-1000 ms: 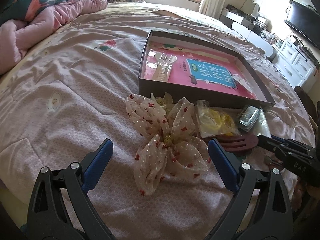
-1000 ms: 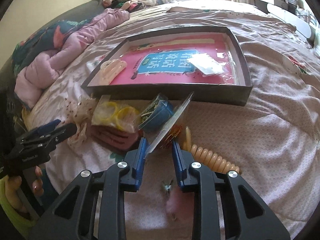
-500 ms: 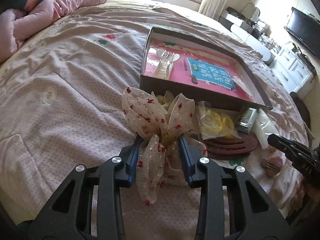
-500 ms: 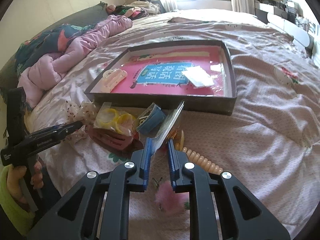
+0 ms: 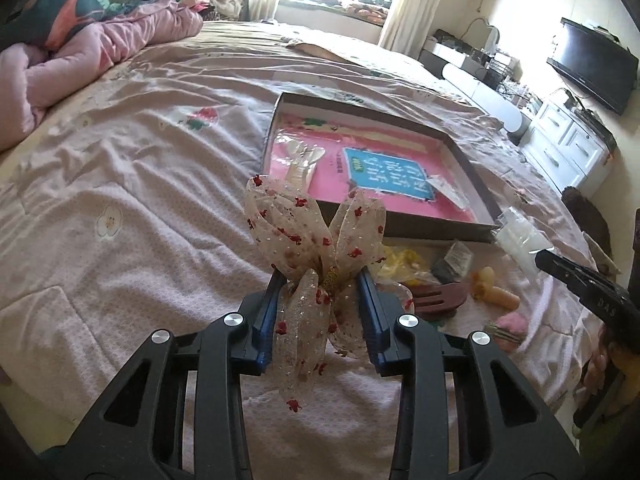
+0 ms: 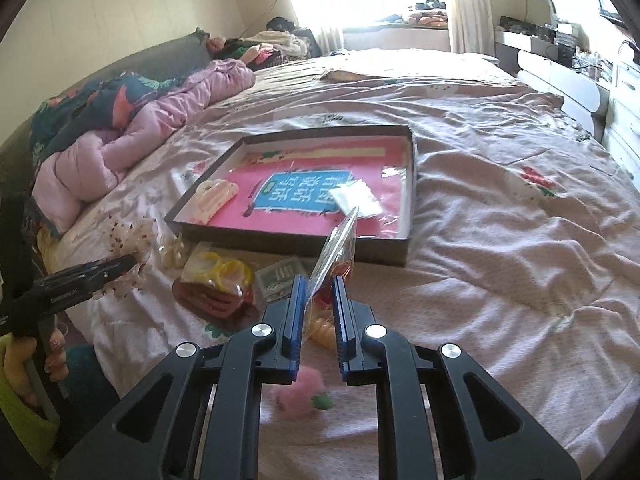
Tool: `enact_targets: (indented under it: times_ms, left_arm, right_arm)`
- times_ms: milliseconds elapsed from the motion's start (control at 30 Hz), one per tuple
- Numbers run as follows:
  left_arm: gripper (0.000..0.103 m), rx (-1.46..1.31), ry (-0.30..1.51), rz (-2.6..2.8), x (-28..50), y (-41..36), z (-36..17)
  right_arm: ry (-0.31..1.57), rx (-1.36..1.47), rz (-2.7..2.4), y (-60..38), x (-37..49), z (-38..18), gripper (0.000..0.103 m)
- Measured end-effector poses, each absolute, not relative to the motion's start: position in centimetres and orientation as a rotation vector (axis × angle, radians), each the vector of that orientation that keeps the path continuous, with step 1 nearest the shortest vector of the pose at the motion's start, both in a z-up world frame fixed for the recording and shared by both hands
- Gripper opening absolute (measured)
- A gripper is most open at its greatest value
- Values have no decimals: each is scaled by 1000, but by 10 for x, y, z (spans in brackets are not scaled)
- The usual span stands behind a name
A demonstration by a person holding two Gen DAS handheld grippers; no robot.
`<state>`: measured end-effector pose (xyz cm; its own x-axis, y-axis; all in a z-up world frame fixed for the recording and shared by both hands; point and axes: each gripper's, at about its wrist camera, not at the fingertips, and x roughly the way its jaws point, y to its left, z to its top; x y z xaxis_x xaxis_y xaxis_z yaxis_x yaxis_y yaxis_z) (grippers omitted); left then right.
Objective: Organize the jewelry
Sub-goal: 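Carry the bow to the tray with left tool while right tool carries the bag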
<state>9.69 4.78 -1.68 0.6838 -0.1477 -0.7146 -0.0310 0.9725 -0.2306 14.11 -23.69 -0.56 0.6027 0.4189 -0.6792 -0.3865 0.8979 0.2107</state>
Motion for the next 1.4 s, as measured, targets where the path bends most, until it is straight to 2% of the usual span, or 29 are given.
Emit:
enact_targets:
  times_ms: [767, 1400]
  left_arm:
    - [28, -180, 809, -161, 145, -4, 2]
    - [28, -214, 840, -173, 188, -1, -8]
  right_arm:
    - [740, -6, 469, -248, 154, 1, 14]
    - [742, -3, 445, -241, 187, -2, 14]
